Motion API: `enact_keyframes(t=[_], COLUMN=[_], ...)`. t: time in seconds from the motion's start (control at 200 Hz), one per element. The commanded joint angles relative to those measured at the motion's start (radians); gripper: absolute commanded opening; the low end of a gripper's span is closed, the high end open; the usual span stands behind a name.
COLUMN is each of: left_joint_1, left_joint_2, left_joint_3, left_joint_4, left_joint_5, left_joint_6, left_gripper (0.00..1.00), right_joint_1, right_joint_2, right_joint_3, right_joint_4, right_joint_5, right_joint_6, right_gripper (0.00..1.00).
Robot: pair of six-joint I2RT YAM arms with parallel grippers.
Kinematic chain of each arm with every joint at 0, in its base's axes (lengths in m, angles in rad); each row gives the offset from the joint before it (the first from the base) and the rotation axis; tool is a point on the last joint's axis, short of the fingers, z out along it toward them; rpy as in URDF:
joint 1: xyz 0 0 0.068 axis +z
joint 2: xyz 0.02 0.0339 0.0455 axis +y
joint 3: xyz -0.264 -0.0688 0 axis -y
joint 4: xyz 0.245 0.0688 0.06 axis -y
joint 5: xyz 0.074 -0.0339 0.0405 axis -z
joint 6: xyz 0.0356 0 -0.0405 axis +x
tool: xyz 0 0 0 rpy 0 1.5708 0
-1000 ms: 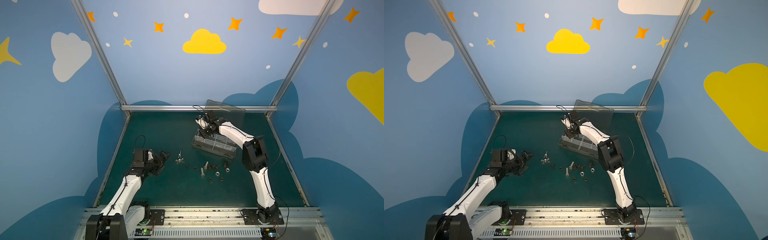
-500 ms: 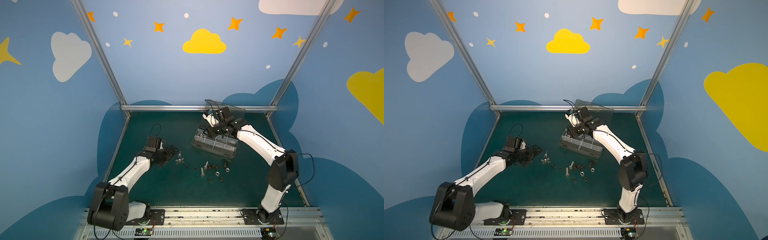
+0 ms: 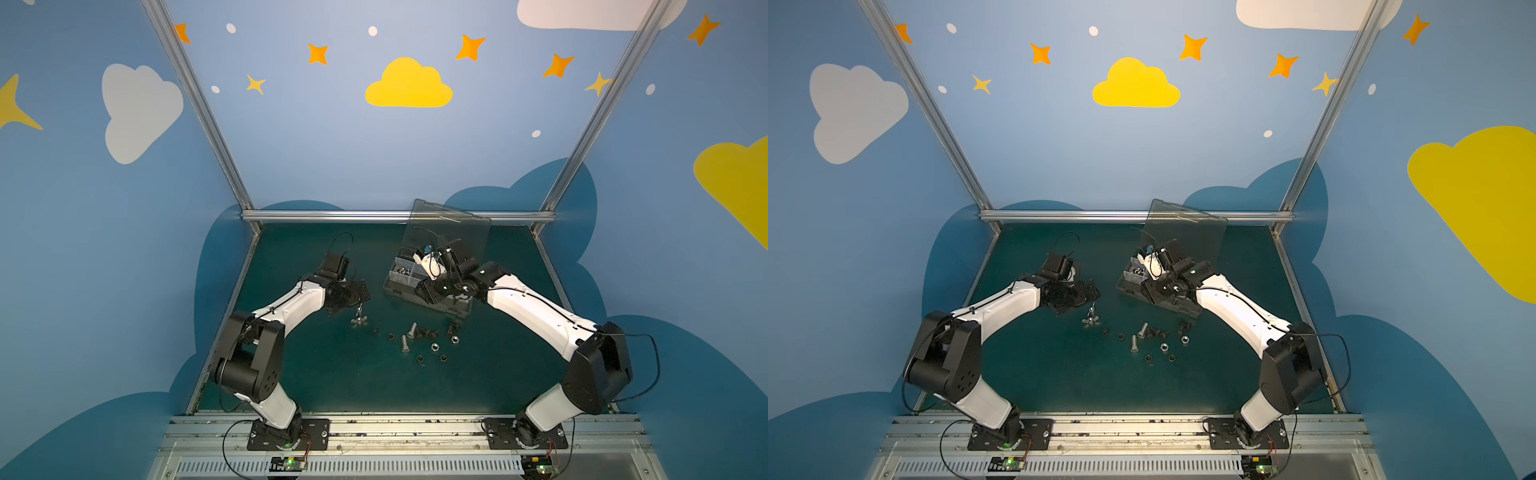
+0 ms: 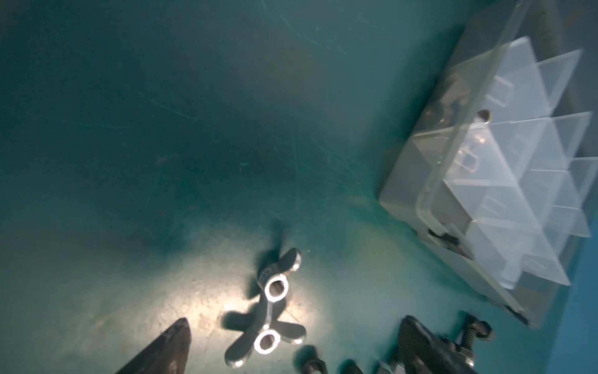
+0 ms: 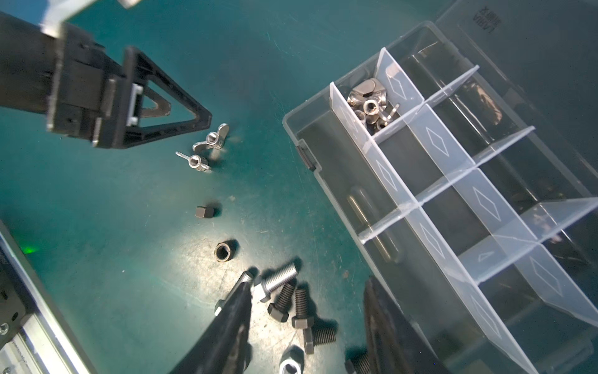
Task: Sort the screws and nuts into containers
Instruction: Place the nut into the container, then pick up the nut at the center of the table.
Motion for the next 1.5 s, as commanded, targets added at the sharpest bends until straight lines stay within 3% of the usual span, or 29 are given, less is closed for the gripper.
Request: enact_keyframes(t=[0.0, 0.28, 0.736, 1.492], left_joint_1=[-0.004, -0.032, -0.106, -0.123], left_joint_2=[0.043, 0.151, 0.184, 0.233], left_joint_3=[0.036, 0.119, 0.146, 0.144], left_joint_4=[-0.036, -0.079, -0.13, -0.134], left_joint_5=[-0.036, -0.07, -0.161, -0.203], left_joint_6=[0.057, 0.104, 0.124, 0.122], left_gripper=[0.99, 0.94, 0.69, 0.52], right_joint_1=[0.003, 0.003, 0.001, 0.004], right_joint_2=[-0.041, -0.073, -0.074, -0.081], right_joint_3=[-0.035, -0.08, -0.097, -0.113], right_joint_4=[0.047, 0.081, 0.09, 0.103], right_joint_5=[0.002, -0.011, -0.003, -0.01], right_joint_6=[0.037, 0.049, 0.04, 0.069], right_gripper=[0.54, 0.54, 0.54, 0.54])
